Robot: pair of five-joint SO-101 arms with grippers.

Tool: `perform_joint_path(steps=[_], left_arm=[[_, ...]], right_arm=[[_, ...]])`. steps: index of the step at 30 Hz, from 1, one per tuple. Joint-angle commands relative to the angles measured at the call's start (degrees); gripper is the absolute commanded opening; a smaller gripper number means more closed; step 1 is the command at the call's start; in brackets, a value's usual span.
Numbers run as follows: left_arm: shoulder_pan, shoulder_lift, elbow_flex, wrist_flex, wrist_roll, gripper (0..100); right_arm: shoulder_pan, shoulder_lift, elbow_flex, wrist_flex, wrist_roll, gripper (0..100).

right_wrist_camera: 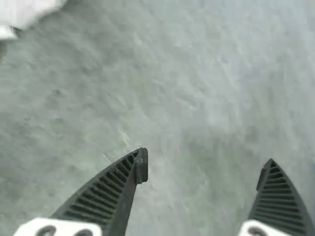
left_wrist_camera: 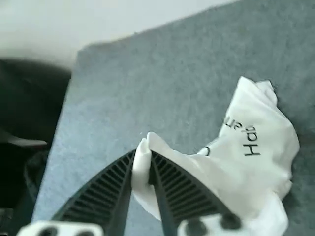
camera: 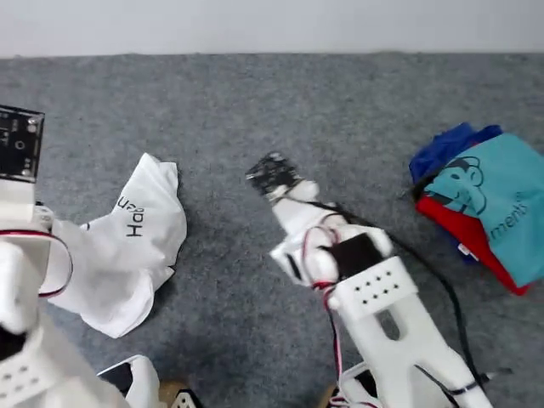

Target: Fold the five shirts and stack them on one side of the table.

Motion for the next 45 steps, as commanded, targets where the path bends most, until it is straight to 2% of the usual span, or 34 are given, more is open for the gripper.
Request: perform_joint_path(steps=[1, 5, 10, 15, 19, 25, 34, 41, 45], left_arm=[[1.32, 0.26, 3.03, 0.62, 3.52, 1], [5.36, 0.18, 5.49, 0.62, 7.74, 1], [10.46, 0.18, 6.29, 0.62, 9.23, 1], [10.99, 0.44, 6.55, 0.62, 9.23, 1], [10.99, 0.26, 8.48, 0.62, 9.23, 1], [10.99, 0.26, 9.27, -0.18, 9.23, 1], [10.99, 0.26, 9.27, -0.18, 9.23, 1], [10.99, 0.26, 9.36, -0.18, 9.23, 1], [10.99, 0.26, 9.36, -0.18, 9.32, 1]], right_arm=[[-5.32, 7.43, -1.67, -5.05, -0.7, 35.3], [-11.21, 25.1, -11.96, -5.05, -0.7, 34.2], [-17.01, 45.76, -32.79, -1.01, -0.79, 26.0], [-22.02, 60.18, -50.29, 4.35, -0.79, 25.5], [-22.46, 67.82, -60.13, 4.88, -0.79, 25.5], [-22.73, 74.59, -67.52, 4.88, -0.79, 25.5], [-25.19, 76.18, -68.04, 5.14, -3.08, 25.5], [-29.05, 73.98, -72.44, 12.44, -3.08, 25.5], [-29.23, 74.59, -73.67, 12.62, -2.99, 25.5]])
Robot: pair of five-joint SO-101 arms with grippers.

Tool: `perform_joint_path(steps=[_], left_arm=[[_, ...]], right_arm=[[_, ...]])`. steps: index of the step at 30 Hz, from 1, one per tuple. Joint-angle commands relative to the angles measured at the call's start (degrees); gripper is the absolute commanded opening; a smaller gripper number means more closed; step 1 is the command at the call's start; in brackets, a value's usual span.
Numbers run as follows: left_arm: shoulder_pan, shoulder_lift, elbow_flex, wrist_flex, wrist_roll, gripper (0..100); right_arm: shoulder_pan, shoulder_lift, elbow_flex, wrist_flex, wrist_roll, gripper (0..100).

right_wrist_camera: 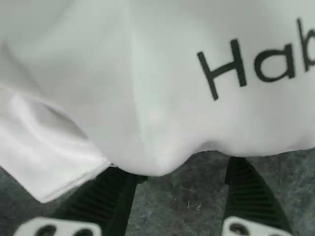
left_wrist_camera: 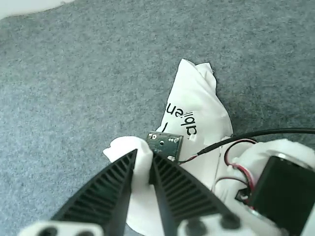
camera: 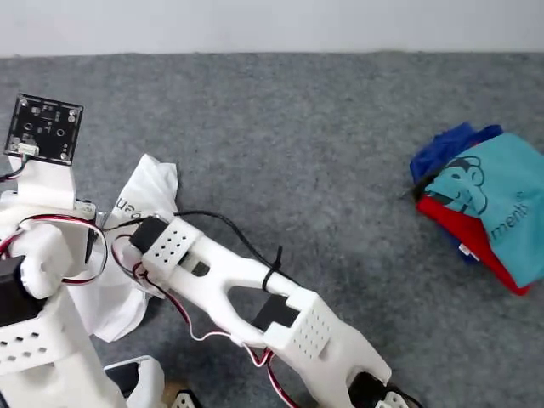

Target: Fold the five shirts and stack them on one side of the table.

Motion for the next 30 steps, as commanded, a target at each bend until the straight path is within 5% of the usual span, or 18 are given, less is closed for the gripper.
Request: perform_joint_path(steps=[1, 8, 20, 25, 30], left_arm=[[0.44, 0.09, 0.13, -0.18, 0.79, 1], [0.44, 0.09, 0.13, -0.09, 0.79, 1], [0.44, 0.09, 0.13, 0.09, 0.79, 1], [0.44, 0.09, 0.13, 0.09, 0.79, 1], [0.53, 0.09, 0.13, 0.09, 0.79, 1]], right_arm=[[-0.66, -1.89, -2.64, 0.04, -0.44, 25.5], [2.68, 3.3, -2.9, -7.25, 0.0, 25.2], [4.44, 4.18, -5.8, -5.32, 5.19, 24.9], [6.55, 4.35, -6.07, -5.67, 5.8, 12.7], [8.84, 4.18, -6.07, -5.67, 5.89, 11.8]])
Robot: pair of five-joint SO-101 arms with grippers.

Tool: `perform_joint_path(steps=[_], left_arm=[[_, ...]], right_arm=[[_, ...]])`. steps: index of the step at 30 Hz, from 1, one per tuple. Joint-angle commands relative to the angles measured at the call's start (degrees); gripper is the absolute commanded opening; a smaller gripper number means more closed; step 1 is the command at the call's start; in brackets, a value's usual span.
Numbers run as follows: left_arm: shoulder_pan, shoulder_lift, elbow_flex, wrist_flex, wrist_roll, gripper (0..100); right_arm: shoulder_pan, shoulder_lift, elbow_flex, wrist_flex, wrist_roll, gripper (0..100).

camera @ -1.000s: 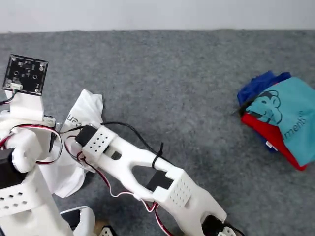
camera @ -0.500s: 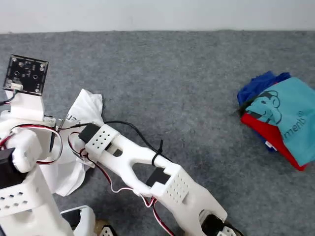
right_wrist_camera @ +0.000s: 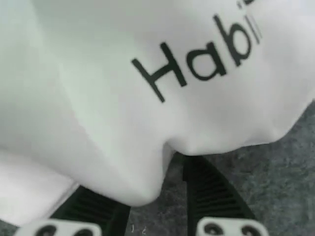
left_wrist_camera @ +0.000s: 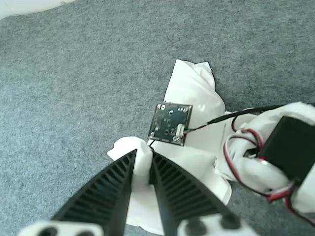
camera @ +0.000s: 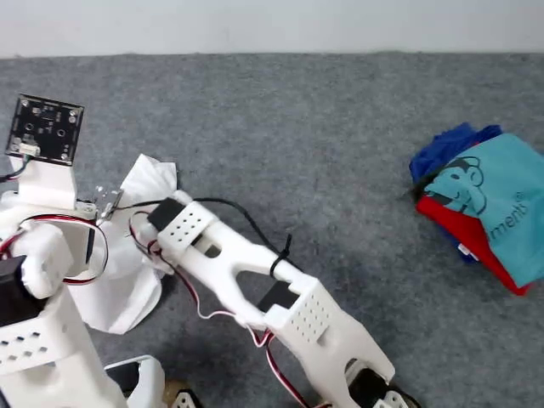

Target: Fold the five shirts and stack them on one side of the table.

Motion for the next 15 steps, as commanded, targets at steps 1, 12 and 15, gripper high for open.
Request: perform_joint_path(steps=[1, 12, 15], left_arm=[[0.53, 0.09, 0.13, 0.09, 0.79, 1], [0.53, 0.09, 0.13, 0.09, 0.79, 1], [0.53, 0.09, 0.13, 0.09, 0.79, 1]], right_arm=[[2.68, -0.48, -2.64, 0.22, 0.53, 11.7], [6.2, -4.35, -2.64, 1.36, 3.08, 11.7], [9.19, -9.19, -2.64, 3.74, 2.99, 11.7]])
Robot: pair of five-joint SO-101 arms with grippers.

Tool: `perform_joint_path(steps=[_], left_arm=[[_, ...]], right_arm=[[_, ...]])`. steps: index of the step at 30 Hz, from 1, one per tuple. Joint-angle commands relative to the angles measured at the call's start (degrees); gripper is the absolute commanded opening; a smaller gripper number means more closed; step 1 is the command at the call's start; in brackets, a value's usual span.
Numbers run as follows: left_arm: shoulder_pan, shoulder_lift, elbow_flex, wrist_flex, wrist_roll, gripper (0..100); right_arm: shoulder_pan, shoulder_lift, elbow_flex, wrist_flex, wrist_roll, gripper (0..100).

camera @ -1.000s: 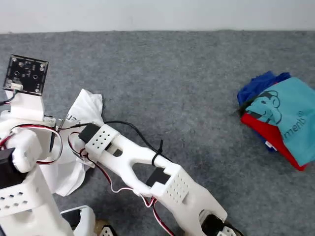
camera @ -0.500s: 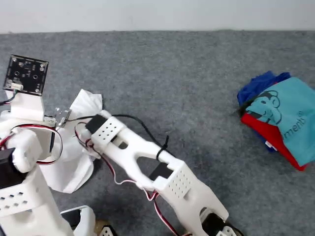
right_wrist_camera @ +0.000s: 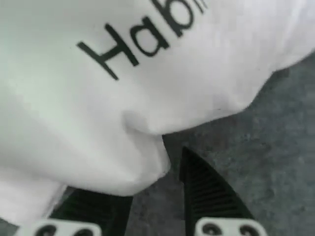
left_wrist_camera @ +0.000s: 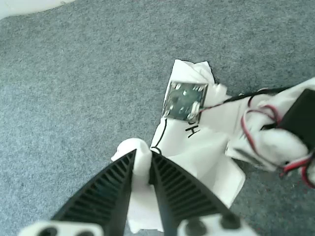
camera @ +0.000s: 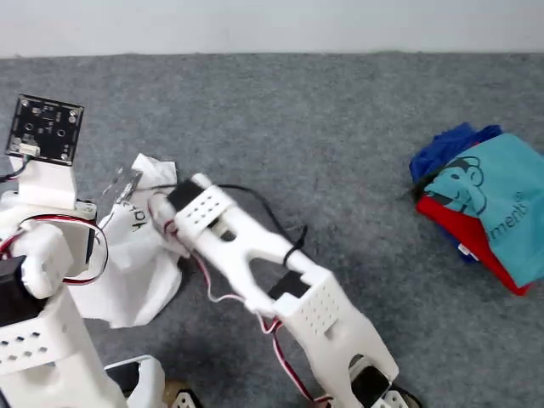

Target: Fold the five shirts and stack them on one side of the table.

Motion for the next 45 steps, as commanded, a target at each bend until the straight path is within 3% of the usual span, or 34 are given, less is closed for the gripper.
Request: perform_joint_path(steps=[1, 15, 26, 33, 45], left_arm=[[0.53, 0.09, 0.13, 0.09, 0.79, 1], [0.53, 0.09, 0.13, 0.09, 0.79, 1], [0.53, 0.09, 0.22, 0.18, 0.79, 1], [0.53, 0.0, 7.16, -2.37, 0.7, 1], [0.53, 0.0, 8.75, -4.22, 0.7, 1]], right_arm=[[4.79, -9.01, -2.64, 3.21, 0.53, 11.7], [10.33, -23.25, -1.85, 21.32, 0.35, 12.1], [4.53, -7.78, 5.19, 5.85, 0.35, 12.5], [1.27, -5.05, 3.96, 3.12, 0.44, 28.7], [1.1, -4.79, -2.64, 1.1, 0.53, 24.8]])
